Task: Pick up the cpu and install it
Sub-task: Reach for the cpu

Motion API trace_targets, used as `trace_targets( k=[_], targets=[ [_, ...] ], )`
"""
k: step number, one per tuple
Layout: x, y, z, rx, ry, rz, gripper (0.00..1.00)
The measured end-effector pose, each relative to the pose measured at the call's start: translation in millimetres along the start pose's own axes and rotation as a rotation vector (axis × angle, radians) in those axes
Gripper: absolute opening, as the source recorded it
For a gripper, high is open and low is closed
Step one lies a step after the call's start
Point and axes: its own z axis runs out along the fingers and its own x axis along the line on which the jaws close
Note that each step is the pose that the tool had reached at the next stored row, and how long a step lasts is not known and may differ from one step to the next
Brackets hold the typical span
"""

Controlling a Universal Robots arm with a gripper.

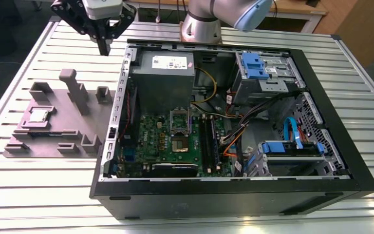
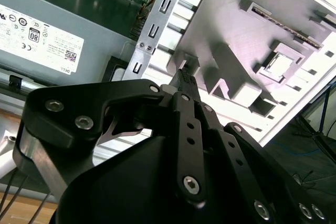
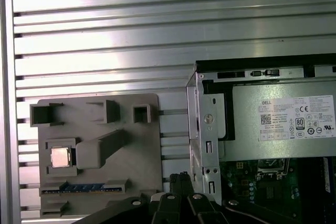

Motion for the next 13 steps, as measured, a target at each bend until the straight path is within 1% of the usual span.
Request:
trace_targets(
  k=[13],
  targets=[
    [2.6, -0.2, 0.8, 0.0000, 0.0000, 0.000, 0.10]
  ],
)
